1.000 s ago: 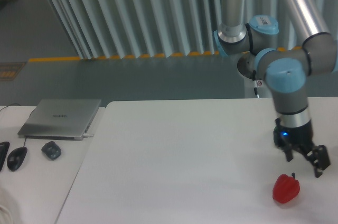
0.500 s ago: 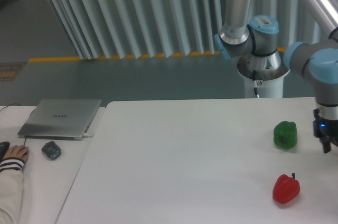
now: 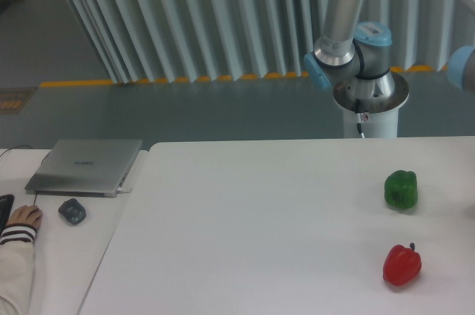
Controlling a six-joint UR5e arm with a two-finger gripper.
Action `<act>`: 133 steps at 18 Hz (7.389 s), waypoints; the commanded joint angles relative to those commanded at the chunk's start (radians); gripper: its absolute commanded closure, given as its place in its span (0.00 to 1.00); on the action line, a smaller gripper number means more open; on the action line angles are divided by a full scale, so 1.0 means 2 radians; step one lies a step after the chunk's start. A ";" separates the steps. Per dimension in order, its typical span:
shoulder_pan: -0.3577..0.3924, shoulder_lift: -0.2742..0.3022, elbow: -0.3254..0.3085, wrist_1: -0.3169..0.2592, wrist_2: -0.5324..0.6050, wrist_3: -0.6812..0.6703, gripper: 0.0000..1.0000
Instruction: Place the triangular bread on the table
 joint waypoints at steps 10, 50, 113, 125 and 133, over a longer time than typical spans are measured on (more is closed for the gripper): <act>0.015 -0.015 0.036 0.057 -0.014 -0.018 0.00; 0.025 -0.106 0.061 0.046 0.087 -0.048 0.61; -0.129 0.020 -0.002 0.002 0.128 -0.310 0.00; -0.043 -0.019 0.035 0.090 0.130 -0.306 0.00; -0.017 -0.039 0.057 0.094 0.124 -0.237 0.00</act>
